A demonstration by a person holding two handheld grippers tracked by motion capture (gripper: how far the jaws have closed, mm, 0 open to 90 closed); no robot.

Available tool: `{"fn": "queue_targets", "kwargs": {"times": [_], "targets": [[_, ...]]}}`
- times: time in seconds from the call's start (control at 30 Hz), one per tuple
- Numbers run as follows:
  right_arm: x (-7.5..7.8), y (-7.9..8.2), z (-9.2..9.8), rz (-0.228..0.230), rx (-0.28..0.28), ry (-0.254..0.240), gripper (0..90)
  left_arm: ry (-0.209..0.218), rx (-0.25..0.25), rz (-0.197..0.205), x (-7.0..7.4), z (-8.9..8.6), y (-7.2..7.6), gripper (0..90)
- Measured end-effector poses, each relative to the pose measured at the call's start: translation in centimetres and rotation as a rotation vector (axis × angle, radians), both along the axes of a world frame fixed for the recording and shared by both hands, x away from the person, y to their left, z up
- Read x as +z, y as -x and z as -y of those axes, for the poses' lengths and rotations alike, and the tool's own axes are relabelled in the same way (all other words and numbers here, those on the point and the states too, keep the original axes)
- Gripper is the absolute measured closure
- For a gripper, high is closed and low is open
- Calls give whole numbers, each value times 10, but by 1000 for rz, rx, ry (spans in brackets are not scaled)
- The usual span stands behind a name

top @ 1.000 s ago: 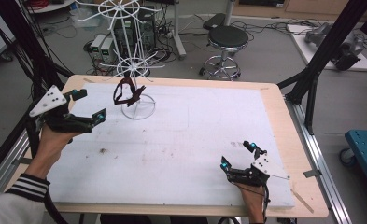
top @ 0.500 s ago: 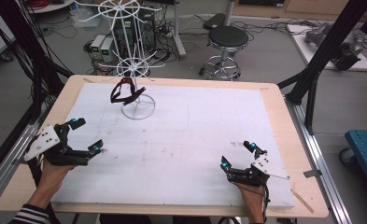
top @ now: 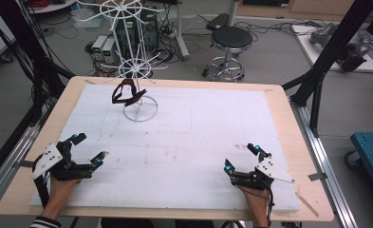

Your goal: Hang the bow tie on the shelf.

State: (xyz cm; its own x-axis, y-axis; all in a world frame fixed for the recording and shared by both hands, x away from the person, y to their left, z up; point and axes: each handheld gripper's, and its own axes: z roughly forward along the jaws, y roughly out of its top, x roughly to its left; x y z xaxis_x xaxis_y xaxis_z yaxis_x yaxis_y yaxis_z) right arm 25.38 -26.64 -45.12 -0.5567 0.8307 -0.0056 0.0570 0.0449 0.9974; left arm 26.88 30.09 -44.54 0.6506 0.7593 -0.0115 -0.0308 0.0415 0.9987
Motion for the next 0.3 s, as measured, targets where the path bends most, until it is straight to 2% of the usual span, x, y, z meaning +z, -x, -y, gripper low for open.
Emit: {"fn": "queue_targets", "kwargs": {"times": [0.13, 0.23, 0.3], "targets": [[0, 0, 0, 9, 3, 9, 7, -4, 6, -11, -9, -1, 0, 17], [0, 0, 0, 11, 4, 8, 7, 13, 17, -2, -9, -2, 1, 17], [0, 0, 0, 8, 3, 9, 7, 9, 15, 6, -9, -1, 2, 17]]}}
